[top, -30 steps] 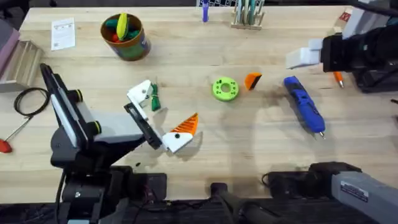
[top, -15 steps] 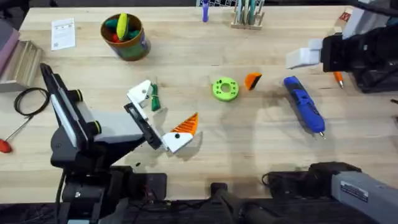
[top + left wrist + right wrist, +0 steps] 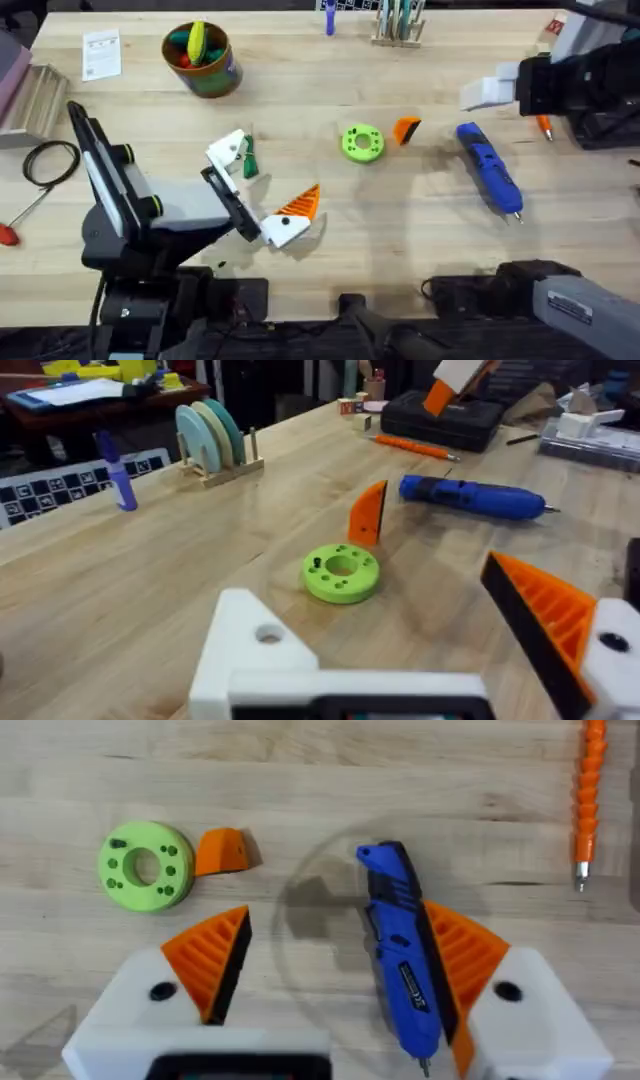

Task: Pick up the gripper from the table and insert it into the empty holder that is missing its gripper. Then pick up a screw, insert it into the mounting hole, and use the screwdriver to tighten it. Finally, clean up the table by picking up the vegetable and placing it into the bucket.

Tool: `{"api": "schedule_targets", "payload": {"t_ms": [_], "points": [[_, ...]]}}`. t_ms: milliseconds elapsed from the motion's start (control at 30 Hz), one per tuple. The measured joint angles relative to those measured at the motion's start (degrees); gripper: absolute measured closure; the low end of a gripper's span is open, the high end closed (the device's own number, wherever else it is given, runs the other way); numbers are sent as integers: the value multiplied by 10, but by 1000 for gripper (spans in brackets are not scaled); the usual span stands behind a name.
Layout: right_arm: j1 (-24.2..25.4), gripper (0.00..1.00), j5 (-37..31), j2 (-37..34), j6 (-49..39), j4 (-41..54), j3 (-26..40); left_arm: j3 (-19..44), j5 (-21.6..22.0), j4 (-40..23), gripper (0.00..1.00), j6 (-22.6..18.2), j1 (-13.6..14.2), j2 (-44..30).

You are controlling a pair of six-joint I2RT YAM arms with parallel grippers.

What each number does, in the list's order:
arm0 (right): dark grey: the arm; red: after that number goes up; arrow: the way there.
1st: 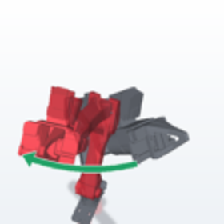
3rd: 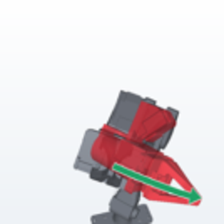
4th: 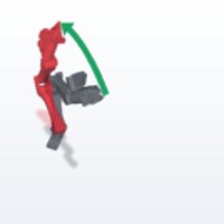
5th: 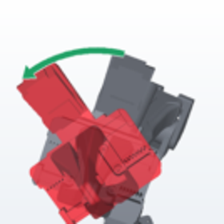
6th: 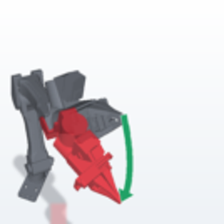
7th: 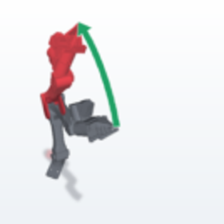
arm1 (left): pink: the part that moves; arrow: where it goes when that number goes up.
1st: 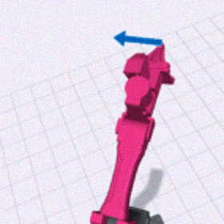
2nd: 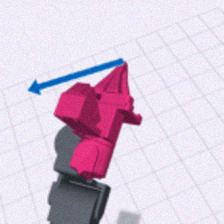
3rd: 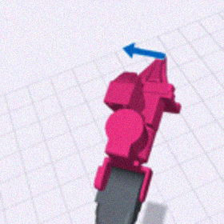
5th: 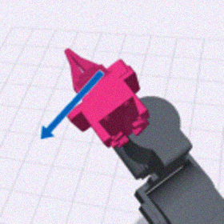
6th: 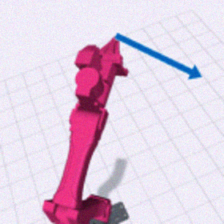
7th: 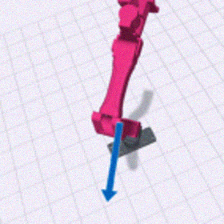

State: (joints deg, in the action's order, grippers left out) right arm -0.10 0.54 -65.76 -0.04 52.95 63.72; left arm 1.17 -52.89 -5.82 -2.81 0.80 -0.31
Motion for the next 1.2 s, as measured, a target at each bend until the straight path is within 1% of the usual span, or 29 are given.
{"api": "schedule_targets", "payload": {"t_ms": [300,667,1100,1200], "points": [[0,11,0,0,0,0,0,-1,-48,-3,15,0,0,0],[0,10,0,0,0,0,0,-2,-90,-9,15,0,0,0],[0,10,4,0,2,-2,0,-2,-100,-9,15,0,0,0],[-6,9,4,0,6,7,2,-2,-101,-9,15,0,0,0]]}}
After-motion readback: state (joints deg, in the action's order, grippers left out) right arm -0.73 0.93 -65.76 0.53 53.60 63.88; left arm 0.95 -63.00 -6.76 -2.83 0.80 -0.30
